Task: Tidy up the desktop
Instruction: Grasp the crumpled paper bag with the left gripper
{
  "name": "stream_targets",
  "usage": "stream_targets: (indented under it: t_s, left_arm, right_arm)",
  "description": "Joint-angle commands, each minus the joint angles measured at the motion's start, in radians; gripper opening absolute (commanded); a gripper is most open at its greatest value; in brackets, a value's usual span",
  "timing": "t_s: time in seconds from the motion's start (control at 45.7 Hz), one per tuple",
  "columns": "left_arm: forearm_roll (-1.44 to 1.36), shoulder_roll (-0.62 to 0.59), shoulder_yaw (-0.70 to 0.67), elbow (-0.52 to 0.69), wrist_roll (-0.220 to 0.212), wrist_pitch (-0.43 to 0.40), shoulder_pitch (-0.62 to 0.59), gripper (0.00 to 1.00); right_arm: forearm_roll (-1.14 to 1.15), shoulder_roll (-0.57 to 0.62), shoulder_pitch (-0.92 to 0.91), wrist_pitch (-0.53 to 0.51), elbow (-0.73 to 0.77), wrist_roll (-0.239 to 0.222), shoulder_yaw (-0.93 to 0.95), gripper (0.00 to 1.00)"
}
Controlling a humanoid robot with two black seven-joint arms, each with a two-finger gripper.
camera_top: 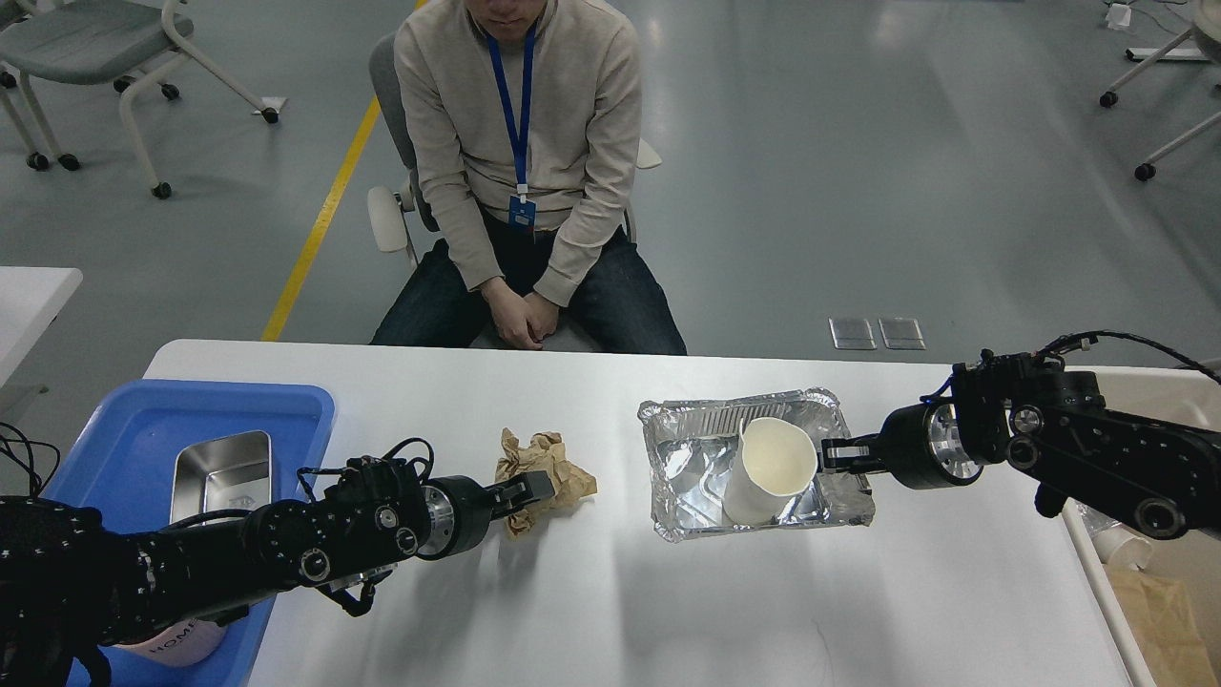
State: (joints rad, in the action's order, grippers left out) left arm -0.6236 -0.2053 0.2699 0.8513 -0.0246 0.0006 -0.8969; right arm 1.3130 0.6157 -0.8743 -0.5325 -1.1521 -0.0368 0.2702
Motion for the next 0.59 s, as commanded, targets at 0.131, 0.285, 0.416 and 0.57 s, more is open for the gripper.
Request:
stream_targets:
  t_s: [0.131,0.285,0.416,0.57]
  left_arm:
    - [-0.001,0.000,0.012,0.002,0.006,-0.001,0.003,0.20]
    - [0.001,-0.002,0.012,0.002,0.035,-0.004,-0.004,0.00]
    - [0.001,-0.014,0.012,0.014,0.037,-0.004,-0.014,0.00]
    - [0.013,-0.064,0.009,0.086,0.026,-0.004,-0.053,0.00]
  right_arm:
    - [0.000,0.001,0.000,0.000,-0.003,0.000,0.000,0.00]
    - [0.000,0.001,0.000,0.000,-0.003,0.000,0.000,0.00]
    - [0.000,0.001,0.000,0.000,-0.003,0.000,0.001,0.00]
    - [0.000,0.002,0.000,0.000,-0.003,0.000,0.001,0.00]
